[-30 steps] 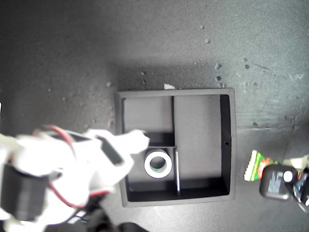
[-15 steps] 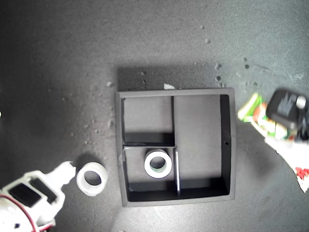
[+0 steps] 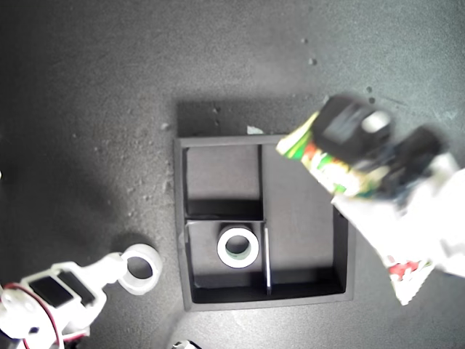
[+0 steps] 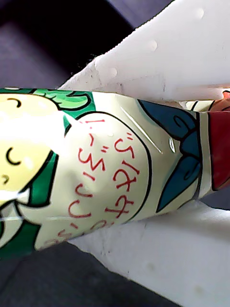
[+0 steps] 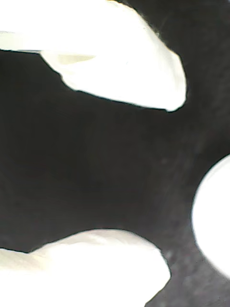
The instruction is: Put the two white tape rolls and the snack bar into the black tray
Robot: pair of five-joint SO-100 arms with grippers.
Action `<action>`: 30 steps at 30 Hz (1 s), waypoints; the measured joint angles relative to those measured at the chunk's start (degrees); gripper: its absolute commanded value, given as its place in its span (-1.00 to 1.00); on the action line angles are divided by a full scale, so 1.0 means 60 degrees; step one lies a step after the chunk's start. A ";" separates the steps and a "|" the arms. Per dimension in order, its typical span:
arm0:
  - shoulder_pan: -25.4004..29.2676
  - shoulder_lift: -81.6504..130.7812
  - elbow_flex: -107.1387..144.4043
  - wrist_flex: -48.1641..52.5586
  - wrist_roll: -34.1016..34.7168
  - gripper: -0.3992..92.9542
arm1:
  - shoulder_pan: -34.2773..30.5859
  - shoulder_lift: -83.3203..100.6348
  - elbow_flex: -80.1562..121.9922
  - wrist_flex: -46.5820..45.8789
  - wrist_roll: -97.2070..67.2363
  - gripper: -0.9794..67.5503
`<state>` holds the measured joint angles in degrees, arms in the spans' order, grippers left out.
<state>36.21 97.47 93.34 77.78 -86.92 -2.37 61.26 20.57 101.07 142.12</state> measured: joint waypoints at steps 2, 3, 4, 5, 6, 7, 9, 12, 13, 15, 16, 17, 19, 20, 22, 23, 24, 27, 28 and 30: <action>0.0103 -0.0161 -0.0073 0.0000 0.0000 -0.59 | -0.0044 -0.0103 -0.1011 0.0117 0.0000 -0.98; 0.0117 -0.0190 -0.0073 0.0000 0.0000 -0.60 | -0.0146 -0.0117 -0.1465 0.0146 0.0000 -0.98; 0.0117 -0.0205 -0.0073 0.0000 -0.0059 -0.60 | -0.0278 -0.0103 -0.1729 0.0161 0.0000 -0.98; 0.0117 -0.0234 -0.0073 0.0000 -0.0132 -0.61 | -0.0513 -0.0059 -0.1948 0.0190 0.0000 -0.98; 0.0103 -0.0264 -0.0073 0.0000 -0.0205 -0.61 | -0.0615 -0.0044 -0.2007 0.0220 0.0000 -0.97; 0.0088 -0.0278 -0.0073 0.0000 -0.0278 -0.62 | -0.0776 -0.0029 -0.1919 0.0234 0.0000 -0.96; 0.0073 -0.0278 -0.0073 0.0000 -0.0396 -0.64 | -0.1025 0.0088 -0.1230 0.0234 0.0000 -0.98; 0.0249 -0.0278 -0.0015 0.0000 -0.0454 -0.67 | -0.1230 0.0425 0.0161 0.0234 0.0000 -0.97; 0.0322 -0.0278 0.0059 0.0000 -0.0483 -0.68 | -0.1377 0.0630 0.0703 0.0234 0.0000 -0.96; 0.0425 -0.0278 0.0308 0.0000 -0.0586 -0.68 | -0.1699 0.1128 0.1670 0.0234 0.0469 -0.95; 0.0483 -0.0278 0.0454 0.0000 -0.0630 -0.69 | -0.1919 0.1318 0.2139 0.0234 0.0894 -0.94; 0.0557 -0.0278 0.0630 0.0000 -0.0703 -0.69 | -0.2109 0.1436 0.2505 0.0234 0.1362 -0.94; 0.0688 -0.0234 0.1084 -0.0044 -0.0820 -0.69 | -0.2520 0.1465 0.3091 0.0234 0.2329 -0.95; 0.0732 -0.0161 0.1289 -0.0117 -0.0850 -0.69 | -0.2651 0.1465 0.3340 0.0234 0.2739 -0.95; 0.0820 0.0000 0.1597 -0.0176 -0.0894 -0.70 | -0.2769 0.1479 0.3530 0.0234 0.3267 -0.96; 0.0850 0.0044 0.1626 -0.0234 -0.0894 -0.70 | -0.2769 0.1479 0.3560 0.0234 0.3267 -0.98; 0.0864 0.0059 0.1626 -0.0264 -0.0894 -0.71 | -0.2725 0.1479 0.3560 0.0234 0.3120 -0.98; 0.0864 0.0059 0.1567 -0.0410 -0.0601 -0.71 | -0.2080 0.1479 0.3311 0.0190 0.1128 -0.99; 0.0864 0.0015 0.1450 -0.0454 -0.0381 -0.71 | -0.1758 0.1479 0.3193 0.0073 -0.0146 -0.99; 0.0864 -0.0176 0.1084 -0.0483 0.0000 -0.70 | -0.1201 0.1479 0.2944 -0.0674 -0.2725 -0.99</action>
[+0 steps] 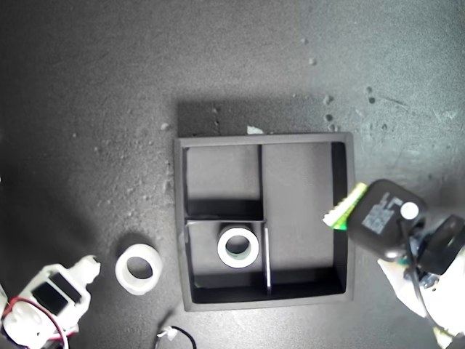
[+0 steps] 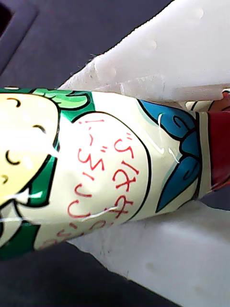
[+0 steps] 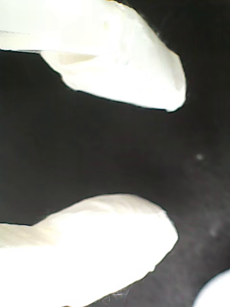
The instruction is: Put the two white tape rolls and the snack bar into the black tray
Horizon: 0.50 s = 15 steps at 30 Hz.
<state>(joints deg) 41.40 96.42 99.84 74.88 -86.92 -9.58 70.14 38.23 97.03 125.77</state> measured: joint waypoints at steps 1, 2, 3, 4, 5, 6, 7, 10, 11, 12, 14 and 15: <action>0.0000 -0.0146 -0.0205 -0.0015 0.0161 -0.70 | 0.0146 0.0000 -0.0103 -0.0308 -0.1479 -0.99; -0.0059 -0.0293 -0.0396 -0.0015 0.0264 -0.69 | 0.0249 -0.0015 -0.0176 -0.0498 -0.2900 -0.99; -0.0146 -0.0439 -0.0571 0.0000 0.0366 -0.69 | 0.0352 -0.0015 -0.0249 -0.0601 -0.4395 -1.00; -0.0220 -0.0542 -0.0747 0.0000 0.0425 -0.69 | 0.0410 0.0000 -0.0308 -0.0659 -0.5713 -1.00; -0.0322 -0.0659 -0.0908 0.0000 0.0483 -0.68 | 0.0439 0.0000 -0.0352 -0.0703 -0.7075 -1.00; -0.0454 -0.0732 -0.1069 0.0000 0.0542 -0.68 | 0.0425 0.0000 -0.0366 -0.0718 -0.8174 -1.00; -0.0571 -0.0806 -0.1216 0.0000 0.0571 -0.68 | 0.0410 0.0000 -0.0366 -0.0747 -0.9111 -1.00; -0.0747 -0.1069 -0.1567 0.0000 0.0615 -0.67 | 0.0483 0.0000 -0.0234 -0.0879 -1.1206 -1.00; -0.0776 -0.1201 -0.1699 0.0000 0.0615 -0.67 | 0.0557 0.0000 -0.0161 -0.0952 -1.1733 -1.00; -0.0776 -0.1362 -0.1860 0.0000 0.0615 -0.66 | 0.0571 0.0000 -0.0059 -0.1011 -1.2217 -1.00; -0.0820 -0.1743 -0.2285 0.0117 0.0615 -0.66 | 0.0586 0.0000 0.0146 -0.1128 -1.2905 -1.00; -0.0850 -0.1963 -0.2563 0.0264 0.0615 -0.65 | 0.0571 0.0000 0.0220 -0.1172 -1.3140 -1.00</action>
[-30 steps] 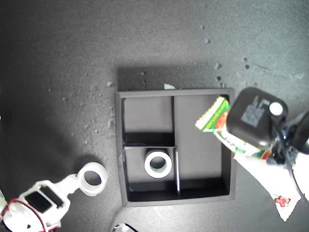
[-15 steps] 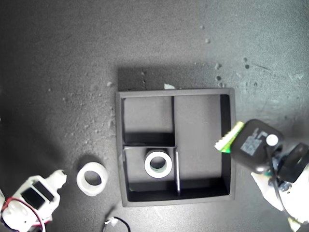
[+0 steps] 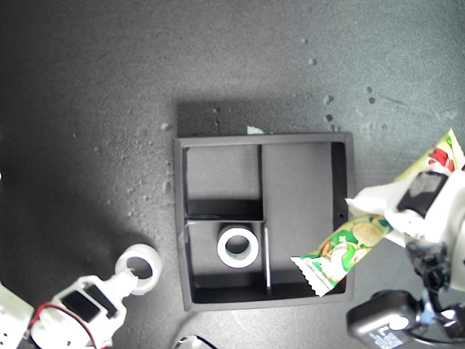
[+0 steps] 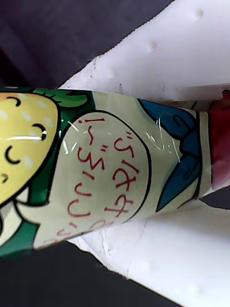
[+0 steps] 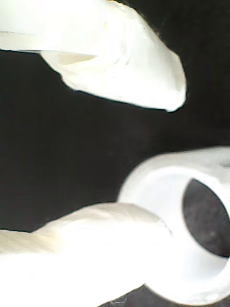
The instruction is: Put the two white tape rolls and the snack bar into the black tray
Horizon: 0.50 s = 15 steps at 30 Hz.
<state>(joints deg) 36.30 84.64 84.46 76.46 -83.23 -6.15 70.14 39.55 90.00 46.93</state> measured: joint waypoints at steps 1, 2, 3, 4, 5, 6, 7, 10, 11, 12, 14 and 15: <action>-0.0029 -0.0234 -0.0293 0.0205 0.0000 -0.65 | -0.0029 0.0000 0.0000 -0.0044 -0.0205 -1.00; -0.0044 -0.0439 -0.0586 0.0381 0.0000 -0.65 | -0.0059 0.0000 0.0000 -0.0117 -0.0381 -1.00; -0.0059 -0.0630 -0.0820 0.0513 -0.0015 -0.65 | -0.0088 0.0000 0.0000 -0.0161 -0.0615 -1.00; -0.0059 -0.0791 -0.0981 0.0601 -0.0073 -0.64 | -0.0088 0.0000 0.0000 -0.0249 -0.0835 -1.00; -0.0059 -0.0894 -0.1084 0.0645 -0.0132 -0.64 | -0.0103 0.0000 0.0000 -0.0337 -0.1084 -1.00; -0.0059 -0.0996 -0.1128 0.0674 -0.0190 -0.64 | -0.0117 0.0000 0.0000 -0.0425 -0.1377 -1.00; -0.0059 -0.1084 -0.1143 0.0718 -0.0264 -0.64 | -0.0176 0.0000 0.0000 -0.0513 -0.1582 -1.00; -0.0103 -0.1318 -0.1157 0.0850 -0.0571 -0.63 | -0.0513 0.0000 -0.0015 -0.0703 -0.2622 -1.00; -0.0132 -0.1392 -0.1157 0.0864 -0.0659 -0.63 | -0.0659 0.0000 -0.0015 -0.0776 -0.2959 -1.00; -0.0132 -0.1494 -0.1157 0.0864 -0.0747 -0.63 | -0.0820 0.0000 -0.0029 -0.0864 -0.3267 -1.00; -0.0132 -0.1699 -0.1172 0.0864 -0.0835 -0.62 | -0.0952 0.0000 -0.0029 -0.1084 -0.3823 -1.00; -0.0146 -0.1802 -0.1201 0.0864 -0.0864 -0.62 | -0.0996 0.0000 -0.0029 -0.1201 -0.4028 -1.00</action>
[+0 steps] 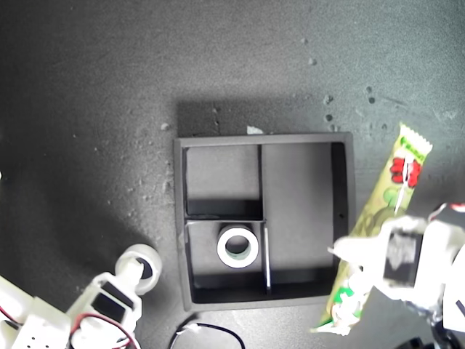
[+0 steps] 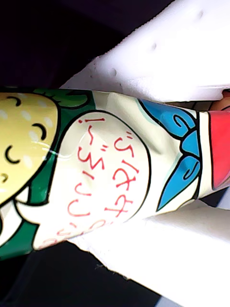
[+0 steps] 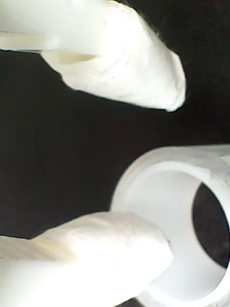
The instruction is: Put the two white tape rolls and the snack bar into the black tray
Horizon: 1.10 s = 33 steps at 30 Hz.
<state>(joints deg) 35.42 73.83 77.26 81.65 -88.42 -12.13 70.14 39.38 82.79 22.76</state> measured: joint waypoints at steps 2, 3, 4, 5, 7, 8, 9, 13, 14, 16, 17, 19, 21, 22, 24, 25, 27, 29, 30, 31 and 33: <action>-0.0044 -0.0190 -0.0161 0.0000 -0.0029 -0.62 | -0.0015 0.0000 0.0000 -0.0249 -0.0352 -1.00; -0.0073 -0.0278 -0.0249 -0.0015 -0.0029 -0.62 | 0.0015 0.0000 0.0029 -0.0337 -0.0425 -1.00; -0.0088 -0.0337 -0.0293 0.0000 -0.0029 -0.62 | 0.0029 0.0000 0.0044 -0.0381 -0.0469 -1.00; -0.0088 -0.0410 -0.0322 0.0000 -0.0029 -0.62 | 0.0044 0.0000 0.0088 -0.0425 -0.0527 -1.00; -0.0088 -0.0513 -0.0366 -0.0073 -0.0044 -0.64 | 0.0044 0.0000 0.0088 -0.0483 -0.0615 -1.00; -0.0088 -0.0601 -0.0366 -0.0146 -0.0073 -0.67 | 0.0044 0.0000 0.0088 -0.0527 -0.0688 -1.00; -0.0088 -0.0688 -0.0410 -0.0220 -0.0117 -0.70 | 0.0029 0.0000 0.0088 -0.0571 -0.0762 -1.00; -0.0161 -0.1201 -0.0498 -0.0688 -0.0249 -0.78 | 0.0000 -0.0498 -0.0220 -0.0630 -0.1011 -1.00; -0.0190 -0.1362 -0.0483 -0.0732 -0.0249 -0.77 | 0.0015 -0.0762 -0.0410 -0.0630 -0.1055 -1.00; -0.0190 -0.1523 -0.0513 -0.0952 -0.0249 -0.76 | 0.0088 -0.1187 -0.0747 -0.0630 -0.1055 -1.00; -0.0176 -0.1611 -0.0615 -0.1084 -0.0249 -0.76 | 0.0161 -0.1318 -0.0835 -0.0630 -0.1055 -1.00; -0.0176 -0.1772 -0.0747 -0.1069 -0.0249 -0.83 | 0.0278 -0.1392 -0.0864 -0.0659 -0.1055 -1.00; -0.0132 -0.1802 -0.0762 -0.1040 -0.0293 -0.98 | 0.0322 -0.1392 -0.0864 -0.0703 -0.1084 -1.00; -0.0103 -0.1816 -0.0762 -0.1040 -0.0381 -0.99 | 0.0322 -0.1392 -0.0864 -0.0747 -0.1113 -1.00; -0.0117 -0.1816 -0.0659 -0.1069 -0.0469 -0.99 | 0.0308 -0.1406 -0.0864 -0.0820 -0.1128 -1.00; -0.0117 -0.1787 -0.0586 -0.1069 -0.0601 -0.99 | 0.0293 -0.1421 -0.0835 -0.0879 -0.1128 -1.00; -0.0132 -0.1553 -0.0425 -0.0835 -0.0630 -0.99 | 0.0234 -0.1494 -0.0601 -0.1055 -0.1128 -1.00; -0.0117 -0.1099 -0.0308 -0.0366 -0.0645 -0.99 | 0.0234 -0.1831 -0.0483 -0.1230 -0.1128 -0.99; -0.0205 -0.0806 -0.0293 -0.0117 -0.0645 -0.99 | 0.0234 -0.2065 -0.0483 -0.1274 -0.1128 -0.99; -0.0308 -0.0454 -0.0293 0.0161 -0.0601 -0.99 | 0.0234 -0.2373 -0.0498 -0.1304 -0.1128 -0.99; -0.0557 0.0234 -0.0293 0.0776 -0.0352 -0.99 | 0.0249 -0.2842 -0.0586 -0.1304 -0.1084 -0.98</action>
<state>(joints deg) 32.08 75.23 75.50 86.31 -90.53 -10.63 53.09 35.86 74.97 16.26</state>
